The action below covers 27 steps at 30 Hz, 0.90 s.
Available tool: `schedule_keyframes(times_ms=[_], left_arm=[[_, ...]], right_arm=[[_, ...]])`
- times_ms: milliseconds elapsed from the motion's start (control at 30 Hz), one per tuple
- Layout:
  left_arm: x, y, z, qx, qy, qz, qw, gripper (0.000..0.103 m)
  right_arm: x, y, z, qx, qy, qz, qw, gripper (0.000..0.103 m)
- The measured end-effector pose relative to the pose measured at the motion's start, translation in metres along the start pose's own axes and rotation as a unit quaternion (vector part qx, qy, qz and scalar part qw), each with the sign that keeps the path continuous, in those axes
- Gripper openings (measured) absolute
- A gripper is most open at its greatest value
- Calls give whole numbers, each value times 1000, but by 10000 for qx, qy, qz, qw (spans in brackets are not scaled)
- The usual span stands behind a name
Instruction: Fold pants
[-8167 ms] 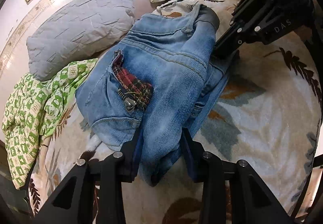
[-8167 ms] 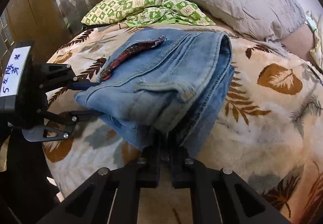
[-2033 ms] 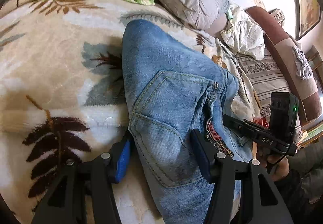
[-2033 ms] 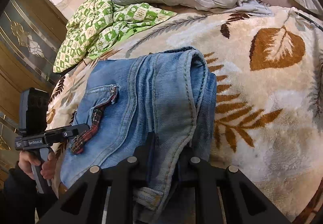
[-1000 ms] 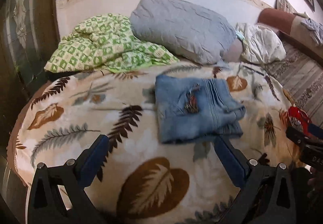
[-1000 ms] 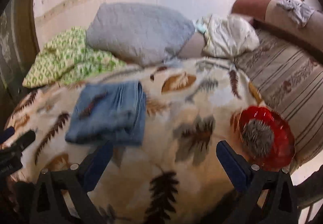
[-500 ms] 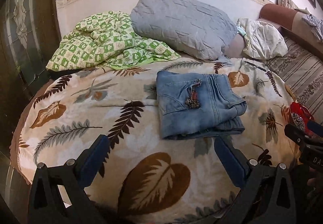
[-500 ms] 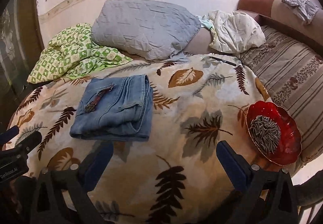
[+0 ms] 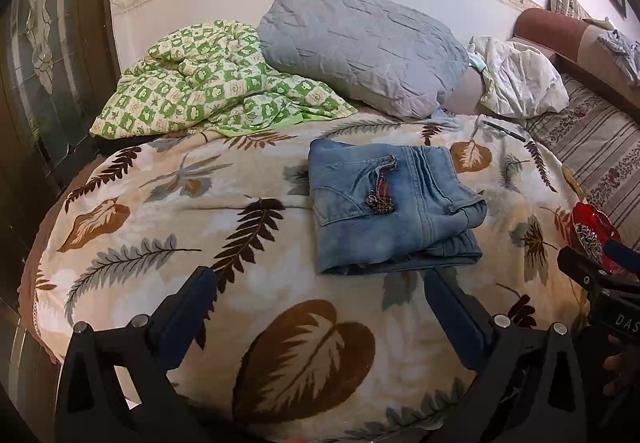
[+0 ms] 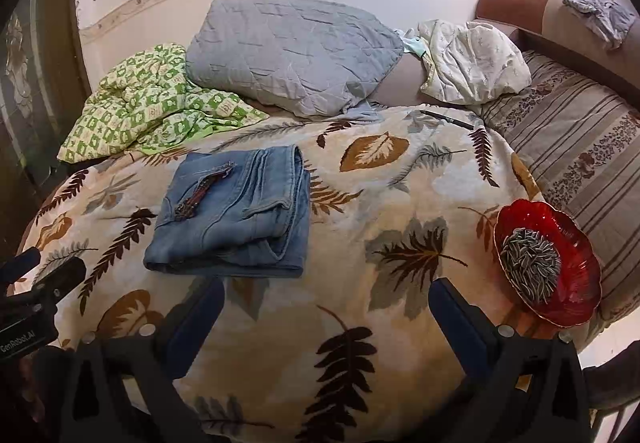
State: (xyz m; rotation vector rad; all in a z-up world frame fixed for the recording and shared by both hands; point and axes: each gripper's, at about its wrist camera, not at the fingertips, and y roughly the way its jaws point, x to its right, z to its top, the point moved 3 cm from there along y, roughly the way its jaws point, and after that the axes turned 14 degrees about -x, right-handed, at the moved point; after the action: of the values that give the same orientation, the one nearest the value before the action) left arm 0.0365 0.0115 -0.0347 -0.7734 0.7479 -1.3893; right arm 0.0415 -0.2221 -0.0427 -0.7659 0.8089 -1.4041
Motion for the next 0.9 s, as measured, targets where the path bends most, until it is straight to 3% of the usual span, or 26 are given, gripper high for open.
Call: schedule_keyframes(times_ms=[900], left_arm=[[0,0,-1,-27,-5,-28,10000,103]], right_arm=[[-2,4,-1,-46,-82,20,10000,103]])
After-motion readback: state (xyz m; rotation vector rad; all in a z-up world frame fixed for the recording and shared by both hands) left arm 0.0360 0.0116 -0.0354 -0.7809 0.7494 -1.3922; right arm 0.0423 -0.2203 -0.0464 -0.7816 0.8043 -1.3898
